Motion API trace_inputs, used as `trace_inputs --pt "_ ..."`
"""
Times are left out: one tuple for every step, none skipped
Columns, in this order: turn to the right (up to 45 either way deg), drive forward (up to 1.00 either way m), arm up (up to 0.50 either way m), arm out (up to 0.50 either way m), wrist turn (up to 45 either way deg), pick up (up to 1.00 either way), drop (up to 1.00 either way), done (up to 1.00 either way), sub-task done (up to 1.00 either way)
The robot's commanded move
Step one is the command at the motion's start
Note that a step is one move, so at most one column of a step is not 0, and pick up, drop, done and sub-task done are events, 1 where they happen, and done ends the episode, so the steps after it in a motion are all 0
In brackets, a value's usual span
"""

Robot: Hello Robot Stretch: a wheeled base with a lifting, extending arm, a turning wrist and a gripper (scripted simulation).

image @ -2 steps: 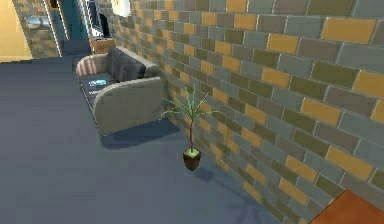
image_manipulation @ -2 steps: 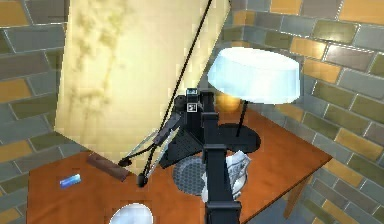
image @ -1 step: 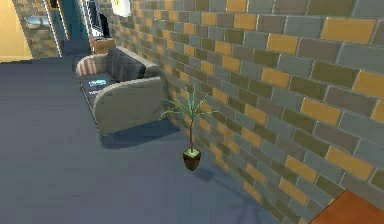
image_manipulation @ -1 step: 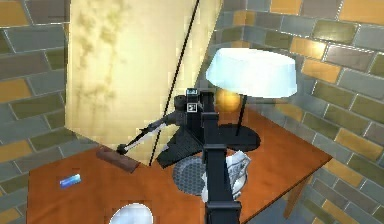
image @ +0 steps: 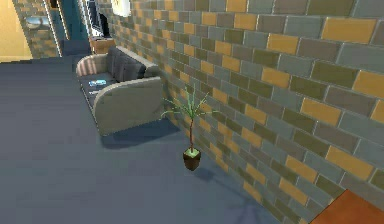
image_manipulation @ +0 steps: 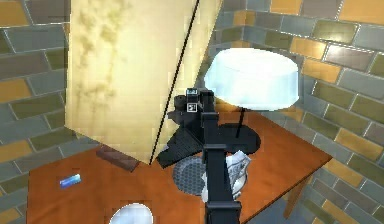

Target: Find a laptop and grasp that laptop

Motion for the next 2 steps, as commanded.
trace_inputs --pt "0.0 0.0 0.0 0.0 9.0 0.0 0.0 0.0 0.0" --pt "0.0 0.0 -0.3 0.0 0.0 0.0 0.0 0.0 0.0"
